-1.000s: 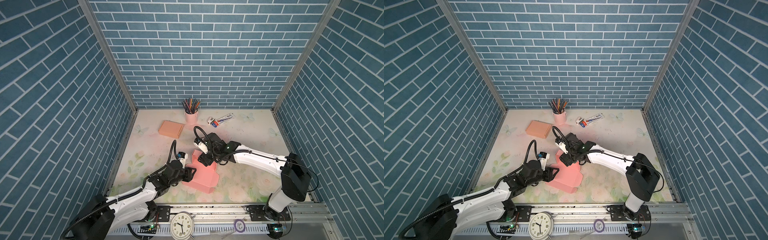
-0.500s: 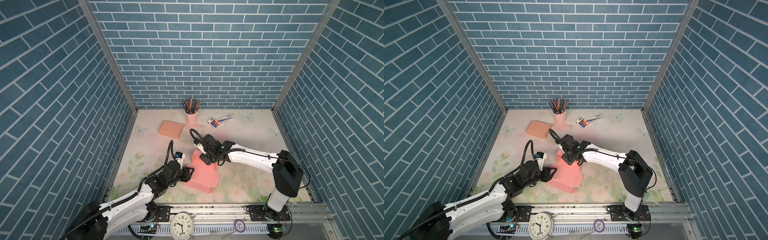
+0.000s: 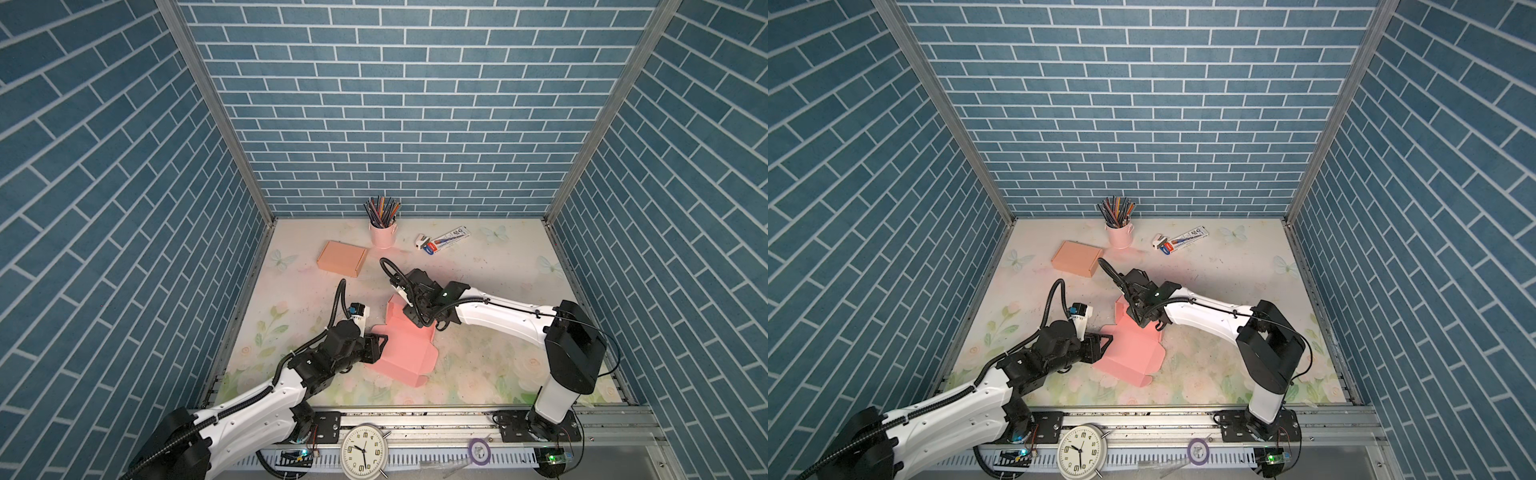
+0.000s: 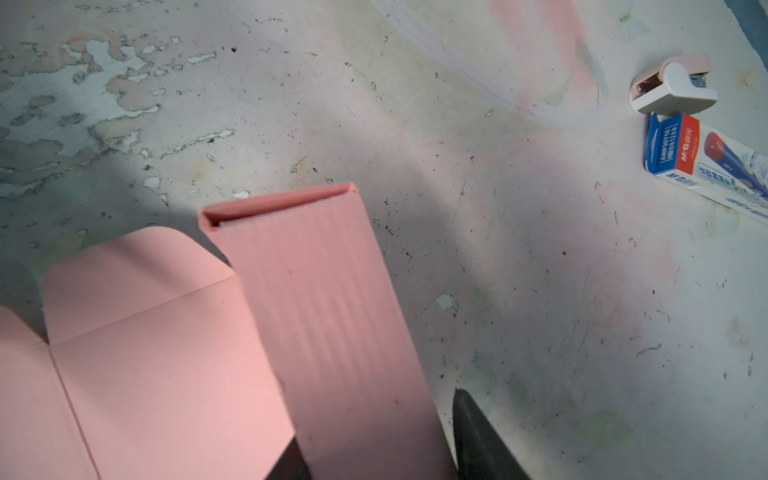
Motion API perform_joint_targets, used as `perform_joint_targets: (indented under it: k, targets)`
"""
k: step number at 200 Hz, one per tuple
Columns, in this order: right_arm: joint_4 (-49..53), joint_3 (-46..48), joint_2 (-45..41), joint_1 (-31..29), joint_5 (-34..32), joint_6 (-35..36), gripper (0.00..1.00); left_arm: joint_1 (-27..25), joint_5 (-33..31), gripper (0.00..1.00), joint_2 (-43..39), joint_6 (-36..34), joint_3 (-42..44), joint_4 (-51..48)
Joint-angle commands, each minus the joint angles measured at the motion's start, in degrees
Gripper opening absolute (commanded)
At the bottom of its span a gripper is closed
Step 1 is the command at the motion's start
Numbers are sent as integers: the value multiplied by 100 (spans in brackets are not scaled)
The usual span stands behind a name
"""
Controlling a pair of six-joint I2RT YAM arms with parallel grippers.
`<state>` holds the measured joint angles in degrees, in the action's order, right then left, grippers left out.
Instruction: Fold the paper box
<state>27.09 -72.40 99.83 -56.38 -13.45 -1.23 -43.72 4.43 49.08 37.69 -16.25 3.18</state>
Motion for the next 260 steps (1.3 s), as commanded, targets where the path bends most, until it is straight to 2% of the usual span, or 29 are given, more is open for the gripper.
perform_joint_targets:
  k: [1,124,195,211,233,260]
  targets:
    - [160,-125,102,92,-211,-103,46,44,-238,49,-256,16,-138,-153]
    - [-105,348,148,819,-73,-307,43,43,-145,51,-303,29,-409,-485]
    - [-221,530,358,1198,34,-355,43,43,-214,53,-458,10,-572,-1074]
    - [-249,602,334,1290,86,-363,43,27,-207,56,-526,44,-569,-1208]
    - [-264,648,390,1387,125,-351,43,37,-119,70,-672,110,-552,-1411]
    - [-308,716,436,1452,184,-361,43,48,-77,75,-1010,261,-502,-1821]
